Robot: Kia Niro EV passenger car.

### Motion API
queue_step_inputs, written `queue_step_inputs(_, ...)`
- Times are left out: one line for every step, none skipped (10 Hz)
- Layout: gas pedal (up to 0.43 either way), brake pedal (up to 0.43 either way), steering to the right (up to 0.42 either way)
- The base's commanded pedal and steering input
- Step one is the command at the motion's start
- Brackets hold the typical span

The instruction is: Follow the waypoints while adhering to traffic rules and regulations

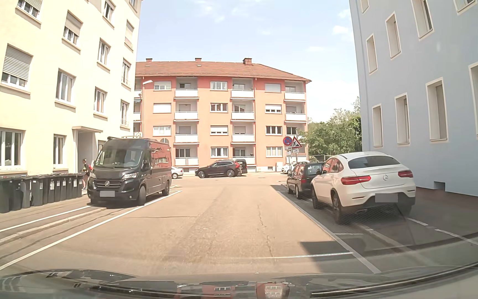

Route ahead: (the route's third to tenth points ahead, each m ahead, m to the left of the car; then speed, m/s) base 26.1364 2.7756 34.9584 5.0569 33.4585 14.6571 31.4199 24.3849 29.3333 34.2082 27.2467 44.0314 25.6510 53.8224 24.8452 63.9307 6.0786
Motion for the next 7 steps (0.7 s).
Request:
queue_step_inputs(0.028, 0.0, 0.0)
queue_step_inputs(0.028, 0.0, 0.0)
queue_step_inputs(0.028, 0.0, 0.0)
queue_step_inputs(0.028, 0.0, 0.0)
queue_step_inputs(0.028, 0.0, 0.0)
queue_step_inputs(0.028, 0.0, 0.0)
queue_step_inputs(0.02, 0.0, 0.0)
